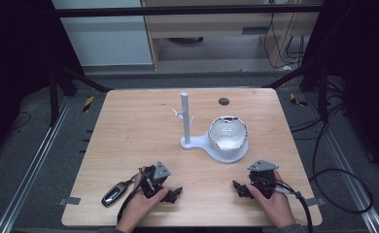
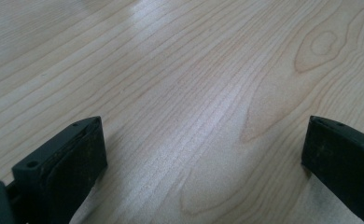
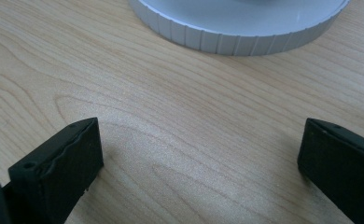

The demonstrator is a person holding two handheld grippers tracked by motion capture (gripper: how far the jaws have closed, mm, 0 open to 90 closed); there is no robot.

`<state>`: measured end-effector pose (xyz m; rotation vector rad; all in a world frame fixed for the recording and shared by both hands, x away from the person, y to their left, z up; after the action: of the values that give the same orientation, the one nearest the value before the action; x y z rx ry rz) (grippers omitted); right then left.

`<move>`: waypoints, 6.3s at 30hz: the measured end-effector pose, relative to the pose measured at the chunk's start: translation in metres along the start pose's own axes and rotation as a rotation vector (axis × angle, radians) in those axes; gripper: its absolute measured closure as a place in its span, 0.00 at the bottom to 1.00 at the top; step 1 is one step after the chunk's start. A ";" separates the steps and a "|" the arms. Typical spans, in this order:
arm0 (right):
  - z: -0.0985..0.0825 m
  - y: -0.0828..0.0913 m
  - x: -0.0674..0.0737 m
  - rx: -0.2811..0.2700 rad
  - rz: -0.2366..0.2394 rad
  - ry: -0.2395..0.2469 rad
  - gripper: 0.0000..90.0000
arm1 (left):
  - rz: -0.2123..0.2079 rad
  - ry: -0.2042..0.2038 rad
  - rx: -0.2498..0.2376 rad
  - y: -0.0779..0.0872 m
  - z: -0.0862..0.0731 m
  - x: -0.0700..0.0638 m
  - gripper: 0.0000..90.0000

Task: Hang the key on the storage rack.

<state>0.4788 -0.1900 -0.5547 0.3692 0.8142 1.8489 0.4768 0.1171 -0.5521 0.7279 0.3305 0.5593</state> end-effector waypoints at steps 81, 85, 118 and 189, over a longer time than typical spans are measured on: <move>-0.005 0.005 0.001 0.002 -0.017 -0.010 0.01 | 0.106 0.118 0.640 0.108 0.000 0.081 0.16; -0.005 0.005 0.001 0.001 -0.016 -0.009 0.01 | 0.096 0.115 0.667 0.104 -0.002 0.082 0.20; -0.005 0.005 0.002 0.000 -0.013 -0.008 0.01 | 0.042 0.120 0.710 0.088 -0.026 0.078 0.71; -0.004 0.004 0.002 0.000 0.007 0.001 0.01 | 0.142 0.012 0.026 0.160 0.035 0.056 0.95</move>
<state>0.4725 -0.1905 -0.5548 0.3714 0.8140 1.8553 0.4800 0.2288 -0.4195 0.7772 0.2986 0.6950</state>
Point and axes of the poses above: each handheld gripper's, and its own axes: y roughly backward along the jaws, z roughly out of its top, x roughly to its left, the point moved 6 cm from there along -y, roughly forward along the jaws, and after that the axes turned 9 degrees about -z, right-handed, at the moved point
